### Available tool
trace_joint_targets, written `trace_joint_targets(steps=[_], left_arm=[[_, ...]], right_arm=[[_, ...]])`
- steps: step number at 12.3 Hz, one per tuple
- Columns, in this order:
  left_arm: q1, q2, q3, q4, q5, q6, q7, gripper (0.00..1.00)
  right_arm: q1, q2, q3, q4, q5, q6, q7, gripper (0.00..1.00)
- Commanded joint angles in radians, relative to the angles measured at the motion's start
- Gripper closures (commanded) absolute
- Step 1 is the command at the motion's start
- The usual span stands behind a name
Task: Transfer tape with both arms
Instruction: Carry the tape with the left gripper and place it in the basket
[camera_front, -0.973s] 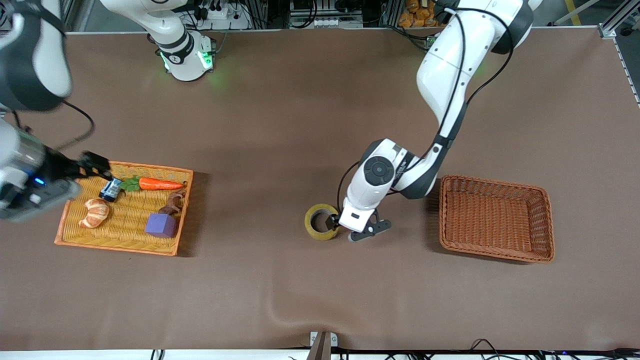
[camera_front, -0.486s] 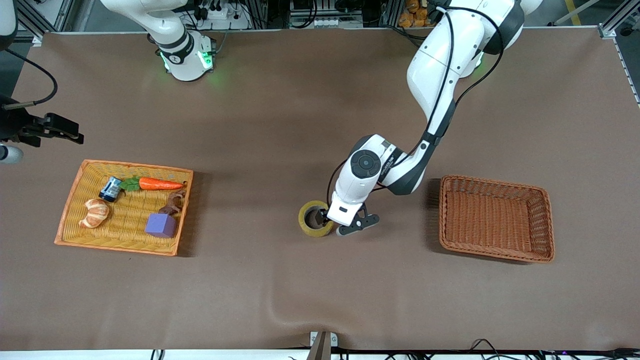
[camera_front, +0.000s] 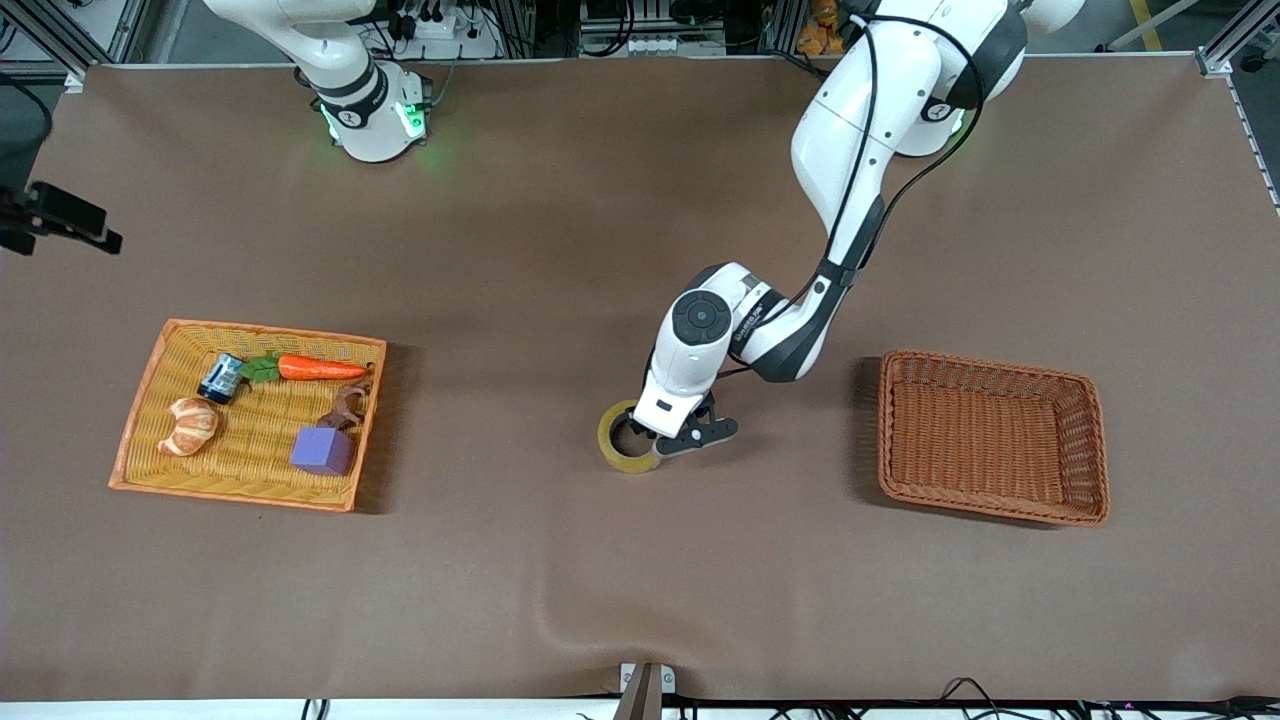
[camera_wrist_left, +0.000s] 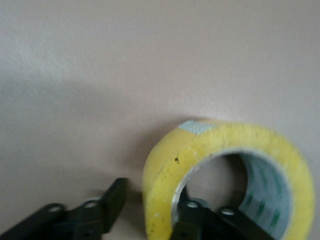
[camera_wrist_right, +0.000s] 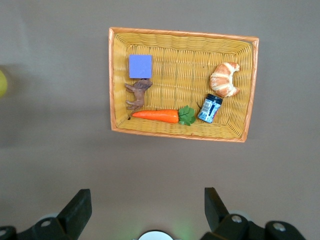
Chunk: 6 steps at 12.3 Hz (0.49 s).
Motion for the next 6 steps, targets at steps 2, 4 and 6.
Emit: trace_joint_targets(steps=[2, 4, 6], left_arm=[[0.088, -0.178, 0.021, -0.048, 0.046, -0.153, 0.046, 1.00], [0.189, -0.356, 0.013, -0.173, 0.046, -0.226, 0.102, 1.00], [0.301, -0.514, 0.019, -0.351, 0.053, -0.226, 0.203, 1.00]], right_arm=[[-0.053, -0.020, 0.030, -0.014, 0.065, -0.007, 0.027, 0.00], [-0.044, -0.017, 0.036, -0.016, 0.024, -0.007, 0.026, 0.00], [-0.052, -0.017, 0.068, -0.014, -0.043, -0.008, 0.026, 0.00]])
